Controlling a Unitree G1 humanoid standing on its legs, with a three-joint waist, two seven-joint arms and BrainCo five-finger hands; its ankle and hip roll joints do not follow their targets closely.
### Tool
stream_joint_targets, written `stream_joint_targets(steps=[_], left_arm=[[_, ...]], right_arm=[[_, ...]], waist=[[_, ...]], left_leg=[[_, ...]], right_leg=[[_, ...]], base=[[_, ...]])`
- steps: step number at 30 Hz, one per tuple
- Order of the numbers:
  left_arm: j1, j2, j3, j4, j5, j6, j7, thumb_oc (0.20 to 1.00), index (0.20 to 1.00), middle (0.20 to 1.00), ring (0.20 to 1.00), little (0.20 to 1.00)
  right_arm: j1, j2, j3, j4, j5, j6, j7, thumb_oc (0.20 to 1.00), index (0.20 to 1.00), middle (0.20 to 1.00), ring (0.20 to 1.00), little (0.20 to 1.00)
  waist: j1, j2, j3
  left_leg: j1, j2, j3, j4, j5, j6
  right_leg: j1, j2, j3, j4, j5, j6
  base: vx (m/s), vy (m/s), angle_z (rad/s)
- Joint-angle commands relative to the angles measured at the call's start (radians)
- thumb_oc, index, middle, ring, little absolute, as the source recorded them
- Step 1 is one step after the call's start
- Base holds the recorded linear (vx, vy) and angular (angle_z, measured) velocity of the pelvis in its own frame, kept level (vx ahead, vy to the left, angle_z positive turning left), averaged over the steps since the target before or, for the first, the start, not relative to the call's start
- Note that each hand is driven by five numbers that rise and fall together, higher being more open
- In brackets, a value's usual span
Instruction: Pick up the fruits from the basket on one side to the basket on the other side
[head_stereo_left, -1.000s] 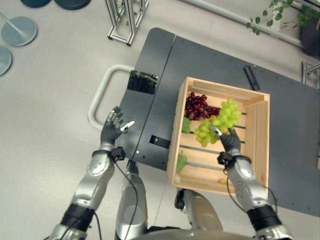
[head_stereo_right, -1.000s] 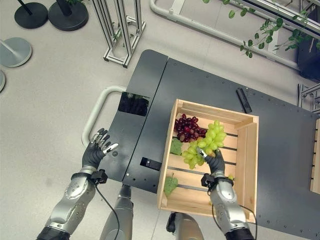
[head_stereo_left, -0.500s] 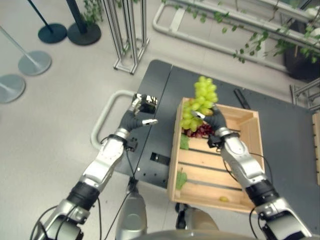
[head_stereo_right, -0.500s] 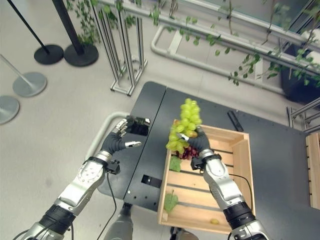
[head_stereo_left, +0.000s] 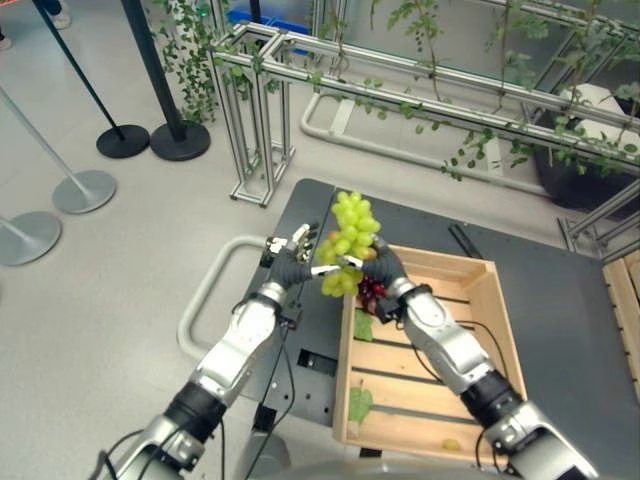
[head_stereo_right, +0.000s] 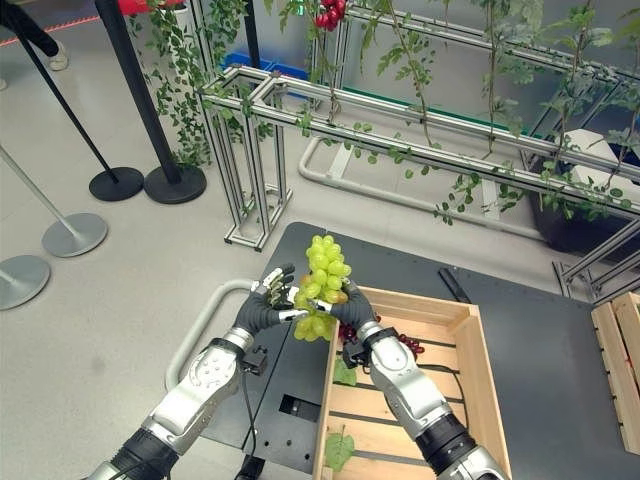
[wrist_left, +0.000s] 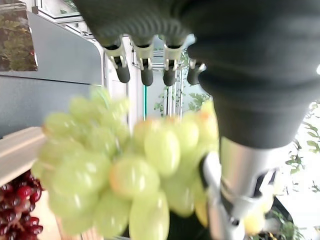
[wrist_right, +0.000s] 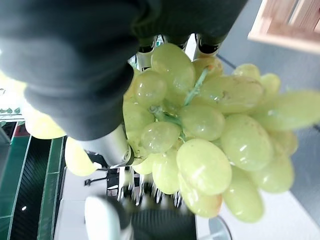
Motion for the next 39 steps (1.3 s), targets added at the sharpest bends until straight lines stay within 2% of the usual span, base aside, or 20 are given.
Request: stream_joint_targets(steps=[1,8,15,19,24,27,28,33,39], left_arm=[[-0.028,-0.033,-0.014,0.065,-0.006,-0.03,0.021,1.0,1.0,1.0,1.0,1.0],[-0.035,-0.056,-0.027,0.109,-0.028,-0.02,0.038,1.0,1.0,1.0,1.0,1.0],[-0.081,-0.084,-0.067,0.258,0.019,0.007,0.042,1.0,1.0,1.0,1.0,1.0],[-0.096,-0.11,-0.075,0.304,0.001,0.009,0.062,1.0,1.0,1.0,1.0,1.0],[-0.124,-0.124,-0.074,0.289,-0.038,0.003,0.093,1.0,1.0,1.0,1.0,1.0],[-0.138,-0.106,-0.057,0.239,-0.046,-0.002,0.095,1.0,1.0,1.0,1.0,1.0],[-0.132,-0.079,-0.043,0.205,-0.026,0.001,0.077,1.0,1.0,1.0,1.0,1.0],[-0.096,-0.057,-0.006,0.16,-0.057,-0.002,0.059,1.0,1.0,1.0,1.0,1.0],[-0.108,-0.074,-0.006,0.15,-0.065,-0.004,0.077,1.0,1.0,1.0,1.0,1.0]], right_arm=[[-0.02,0.013,0.011,-0.106,-0.009,-0.048,0.016,0.2,0.2,0.2,0.2,0.2],[-0.027,0.042,0.072,-0.121,0.021,-0.034,0.03,0.2,0.2,0.2,0.2,0.2],[-0.093,0.066,0.159,-0.162,0.047,-0.024,0.059,0.2,0.2,0.2,0.2,0.2],[-0.131,0.094,0.199,-0.165,0.074,-0.023,0.061,0.2,0.2,0.2,0.2,0.2],[-0.156,0.118,0.226,-0.158,0.101,-0.022,0.053,0.2,0.2,0.2,0.2,0.2],[-0.178,0.089,0.216,-0.178,0.063,-0.008,0.054,0.2,0.2,0.2,0.2,0.2],[-0.186,0.044,0.186,-0.2,0.027,0.004,0.063,0.2,0.2,0.2,0.2,0.2],[-0.216,-0.022,0.112,-0.211,0.011,0.001,0.044,0.2,0.2,0.2,0.2,0.2],[-0.204,-0.002,0.093,-0.198,0.04,-0.004,0.031,0.2,0.2,0.2,0.2,0.2]], waist=[[-0.008,0.009,-0.069],[-0.011,0.016,-0.082],[-0.023,0.025,-0.099],[-0.025,0.024,-0.107],[-0.026,0.024,-0.116],[-0.026,0.024,-0.122],[-0.027,0.024,-0.131],[-0.023,0.027,-0.147],[-0.028,0.03,-0.16]], left_leg=[[0.017,-0.027,0.074,0.004,-0.08,0.05],[0.031,-0.024,0.078,0.004,-0.085,0.051],[0.052,-0.019,0.086,0.004,-0.095,0.054],[0.063,-0.017,0.092,0.004,-0.1,0.054],[0.07,-0.017,0.093,0.005,-0.104,0.055],[0.075,-0.016,0.093,0.005,-0.105,0.055],[0.078,-0.015,0.094,0.004,-0.107,0.054],[0.086,-0.016,0.098,0.006,-0.11,0.055],[0.092,-0.015,0.1,0.006,-0.113,0.055]], right_leg=[[0.009,-0.028,-0.026,0.09,-0.104,0.038],[0.022,-0.027,-0.021,0.09,-0.105,0.035],[0.036,-0.026,-0.014,0.088,-0.106,0.034],[0.043,-0.025,-0.009,0.089,-0.108,0.033],[0.049,-0.024,-0.006,0.087,-0.108,0.032],[0.053,-0.023,-0.007,0.088,-0.111,0.033],[0.056,-0.024,-0.007,0.087,-0.112,0.033],[0.065,-0.025,-0.008,0.084,-0.112,0.033],[0.068,-0.024,-0.003,0.084,-0.112,0.032]], base=[[0.04,-0.003,0.0],[0.03,-0.001,-0.01],[0.02,0.003,-0.01],[0.03,0.003,-0.1],[0.01,0.001,-0.03],[0.0,0.0,0.0],[0.0,0.0,0.0],[0.0,0.0,0.0],[0.0,0.0,-0.02]])
